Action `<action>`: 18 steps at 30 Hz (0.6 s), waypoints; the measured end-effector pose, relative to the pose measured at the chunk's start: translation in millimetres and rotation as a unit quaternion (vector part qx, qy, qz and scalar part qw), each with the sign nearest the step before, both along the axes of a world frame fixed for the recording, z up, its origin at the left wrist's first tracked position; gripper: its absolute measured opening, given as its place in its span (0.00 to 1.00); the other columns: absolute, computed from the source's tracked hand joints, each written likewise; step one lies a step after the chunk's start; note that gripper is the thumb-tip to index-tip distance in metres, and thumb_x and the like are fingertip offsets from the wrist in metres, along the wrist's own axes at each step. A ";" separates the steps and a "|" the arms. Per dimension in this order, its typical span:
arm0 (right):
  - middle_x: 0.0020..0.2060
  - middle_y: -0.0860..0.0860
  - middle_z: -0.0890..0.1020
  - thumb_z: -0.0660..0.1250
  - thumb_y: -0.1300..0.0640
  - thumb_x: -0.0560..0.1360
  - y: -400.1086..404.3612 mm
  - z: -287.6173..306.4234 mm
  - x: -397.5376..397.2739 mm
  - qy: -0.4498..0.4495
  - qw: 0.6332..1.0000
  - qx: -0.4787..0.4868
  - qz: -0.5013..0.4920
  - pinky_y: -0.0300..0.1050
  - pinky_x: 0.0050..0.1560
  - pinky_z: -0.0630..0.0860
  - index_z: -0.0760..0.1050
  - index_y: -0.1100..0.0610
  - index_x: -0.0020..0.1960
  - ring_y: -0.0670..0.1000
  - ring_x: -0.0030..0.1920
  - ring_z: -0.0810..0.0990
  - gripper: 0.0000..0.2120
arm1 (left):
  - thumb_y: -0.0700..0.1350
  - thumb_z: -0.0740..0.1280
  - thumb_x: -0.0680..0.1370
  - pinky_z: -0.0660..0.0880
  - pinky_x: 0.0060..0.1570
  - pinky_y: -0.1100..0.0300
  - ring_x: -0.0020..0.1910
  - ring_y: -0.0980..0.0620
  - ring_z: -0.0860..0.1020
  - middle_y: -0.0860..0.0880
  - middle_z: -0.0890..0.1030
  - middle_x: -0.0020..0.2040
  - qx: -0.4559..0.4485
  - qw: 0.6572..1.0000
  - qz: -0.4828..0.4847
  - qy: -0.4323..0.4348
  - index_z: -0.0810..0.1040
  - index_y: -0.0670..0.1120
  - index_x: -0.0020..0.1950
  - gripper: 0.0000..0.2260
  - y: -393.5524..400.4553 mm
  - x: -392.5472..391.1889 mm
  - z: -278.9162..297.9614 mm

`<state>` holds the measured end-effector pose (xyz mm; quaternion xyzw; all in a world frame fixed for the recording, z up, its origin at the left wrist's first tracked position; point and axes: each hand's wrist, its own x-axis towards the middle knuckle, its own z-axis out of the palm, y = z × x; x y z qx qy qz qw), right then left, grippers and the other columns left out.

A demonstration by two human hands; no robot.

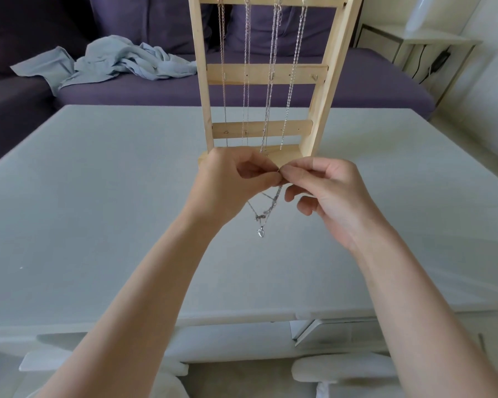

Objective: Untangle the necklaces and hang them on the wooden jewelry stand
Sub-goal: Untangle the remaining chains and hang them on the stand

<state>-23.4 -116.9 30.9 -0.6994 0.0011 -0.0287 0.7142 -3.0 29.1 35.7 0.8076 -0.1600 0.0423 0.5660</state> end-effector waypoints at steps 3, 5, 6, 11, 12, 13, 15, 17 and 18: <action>0.33 0.52 0.83 0.66 0.67 0.74 -0.5 0.5 0.2 0.020 1.000 0.012 0.020 0.36 0.25 0.68 0.79 0.62 0.42 0.47 0.30 0.78 0.04 | 0.37 0.73 0.71 0.71 0.36 0.74 0.34 0.62 0.79 0.54 0.82 0.34 0.014 1.000 0.019 -0.010 0.81 0.47 0.38 0.06 2.0 1.3 -1.6; 0.34 0.53 0.84 0.68 0.68 0.73 -0.8 0.1 0.4 0.029 0.999 -0.001 0.025 0.36 0.25 0.69 0.79 0.62 0.44 0.47 0.30 0.79 0.03 | 0.38 0.72 0.72 0.70 0.34 0.75 0.32 0.63 0.77 0.53 0.81 0.34 0.007 1.000 0.024 0.006 0.80 0.47 0.38 0.06 2.6 1.0 -1.9; 0.35 0.53 0.84 0.68 0.68 0.72 -0.5 -0.6 0.6 0.028 0.999 -0.019 0.028 0.36 0.26 0.69 0.79 0.62 0.44 0.47 0.30 0.79 0.04 | 0.38 0.72 0.72 0.69 0.33 0.75 0.31 0.63 0.77 0.53 0.81 0.33 -0.003 0.999 0.027 0.019 0.80 0.48 0.38 0.06 3.1 1.1 -1.6; 0.38 0.57 0.85 0.70 0.66 0.72 0.4 -3.1 1.0 0.014 0.995 -0.094 0.021 0.36 0.25 0.69 0.81 0.61 0.40 0.47 0.30 0.79 0.03 | 0.39 0.71 0.73 0.71 0.35 0.75 0.32 0.66 0.77 0.56 0.80 0.34 -0.010 0.997 0.016 0.072 0.79 0.48 0.38 0.05 4.5 2.9 -2.7; 0.39 0.57 0.85 0.70 0.66 0.72 0.3 -2.5 1.0 0.011 0.995 -0.100 0.015 0.36 0.25 0.69 0.81 0.62 0.41 0.47 0.30 0.80 0.03 | 0.38 0.71 0.73 0.74 0.37 0.73 0.32 0.65 0.77 0.56 0.81 0.33 -0.018 0.997 0.014 0.079 0.79 0.47 0.39 0.05 4.8 3.2 -3.1; 0.39 0.58 0.84 0.70 0.66 0.72 0.0 -1.9 1.1 0.006 0.994 -0.105 0.009 0.36 0.24 0.69 0.81 0.62 0.41 0.47 0.30 0.80 0.02 | 0.37 0.71 0.73 0.76 0.39 0.70 0.33 0.63 0.78 0.54 0.81 0.33 -0.029 0.996 0.013 0.084 0.79 0.45 0.39 0.05 4.9 3.4 -3.2; 0.38 0.58 0.84 0.70 0.66 0.72 -0.3 -0.7 0.9 -0.007 0.994 -0.112 -0.005 0.37 0.24 0.69 0.81 0.62 0.41 0.46 0.29 0.79 0.02 | 0.35 0.70 0.73 0.78 0.39 0.68 0.33 0.60 0.79 0.50 0.81 0.34 -0.039 0.996 0.015 0.085 0.78 0.44 0.38 0.06 4.4 3.3 -3.1; 0.35 0.55 0.84 0.68 0.67 0.73 0.1 -0.4 0.5 -0.014 0.994 -0.107 -0.018 0.38 0.24 0.68 0.80 0.61 0.39 0.47 0.28 0.77 0.05 | 0.34 0.70 0.73 0.78 0.37 0.67 0.31 0.60 0.78 0.48 0.81 0.33 -0.022 0.997 0.018 0.073 0.77 0.43 0.37 0.07 2.8 3.0 -3.4; 0.33 0.54 0.83 0.67 0.67 0.73 0.8 -0.2 0.7 -0.010 0.995 -0.097 -0.021 0.37 0.23 0.67 0.79 0.61 0.39 0.47 0.27 0.76 0.06 | 0.33 0.70 0.72 0.78 0.37 0.66 0.30 0.59 0.77 0.48 0.81 0.33 -0.015 0.997 0.018 0.069 0.77 0.43 0.38 0.07 1.9 3.0 -3.6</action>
